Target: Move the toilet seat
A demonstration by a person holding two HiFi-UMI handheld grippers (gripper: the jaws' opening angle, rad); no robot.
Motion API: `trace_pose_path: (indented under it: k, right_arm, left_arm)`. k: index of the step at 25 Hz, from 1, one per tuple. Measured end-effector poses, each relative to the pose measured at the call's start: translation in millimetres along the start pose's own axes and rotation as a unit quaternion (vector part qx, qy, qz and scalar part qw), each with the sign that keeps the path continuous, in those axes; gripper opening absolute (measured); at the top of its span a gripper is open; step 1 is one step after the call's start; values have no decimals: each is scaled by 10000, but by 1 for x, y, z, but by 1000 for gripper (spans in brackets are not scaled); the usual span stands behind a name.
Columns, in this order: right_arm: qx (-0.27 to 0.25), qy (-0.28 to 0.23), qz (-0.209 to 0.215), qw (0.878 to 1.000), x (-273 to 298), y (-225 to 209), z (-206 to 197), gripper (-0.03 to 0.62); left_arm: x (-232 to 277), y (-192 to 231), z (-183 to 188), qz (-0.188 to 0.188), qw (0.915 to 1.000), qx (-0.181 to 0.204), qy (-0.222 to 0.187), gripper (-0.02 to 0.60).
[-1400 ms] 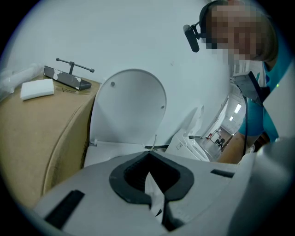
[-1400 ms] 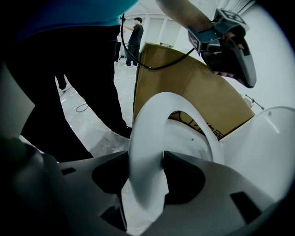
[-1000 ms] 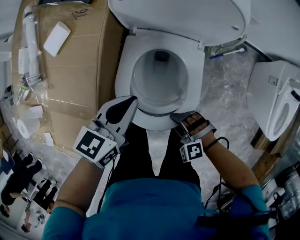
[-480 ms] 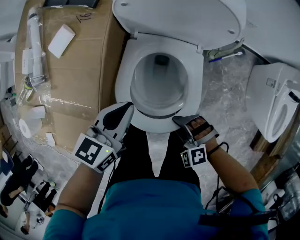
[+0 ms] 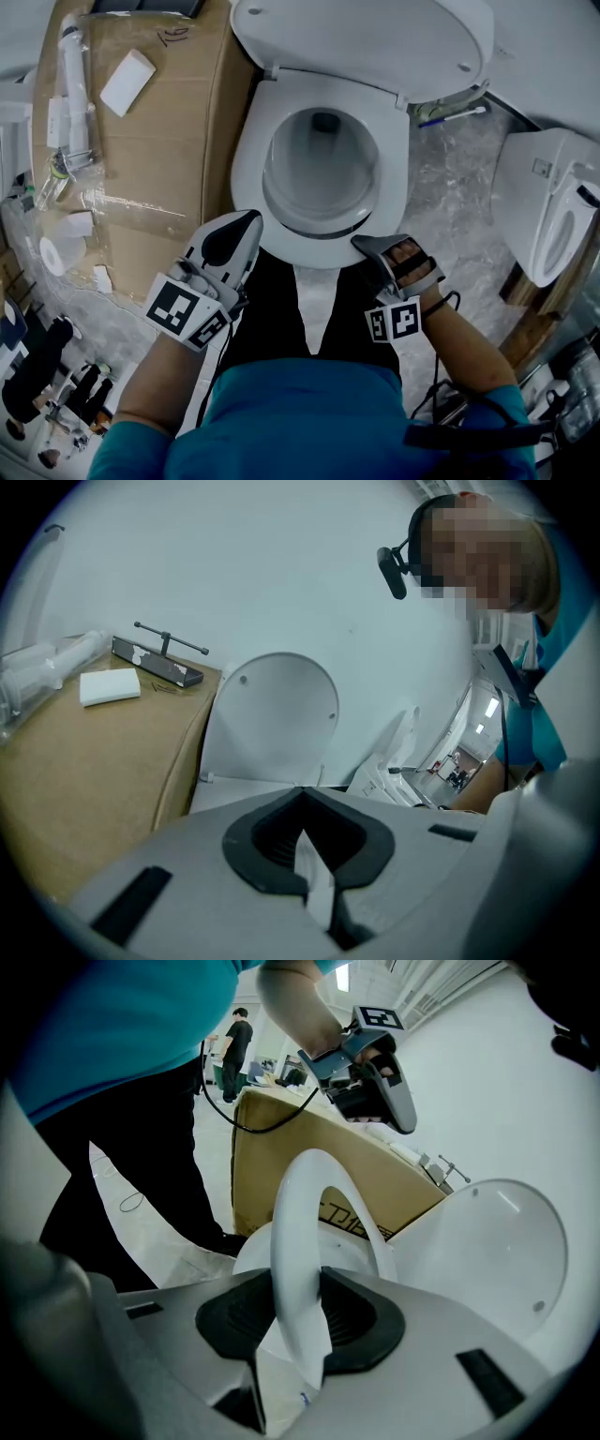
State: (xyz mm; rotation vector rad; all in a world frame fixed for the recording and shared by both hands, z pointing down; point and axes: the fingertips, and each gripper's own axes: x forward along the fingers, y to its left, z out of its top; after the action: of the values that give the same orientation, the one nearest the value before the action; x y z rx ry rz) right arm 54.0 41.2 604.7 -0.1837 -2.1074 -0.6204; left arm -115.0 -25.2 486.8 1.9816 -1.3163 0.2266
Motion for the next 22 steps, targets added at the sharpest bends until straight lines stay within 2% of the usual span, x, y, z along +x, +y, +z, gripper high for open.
trace_pose_path:
  k: [9,22]
  right_arm:
    - [273,-128,-157,9994,-15,-20,4,115]
    - [437,-224,-669,9966,-41,-66,10,71]
  left_arm:
    - [-5,-1,10,-36,9999,-85,-112,-9]
    - [-20,1,34,1,9992,-68,-403,-9]
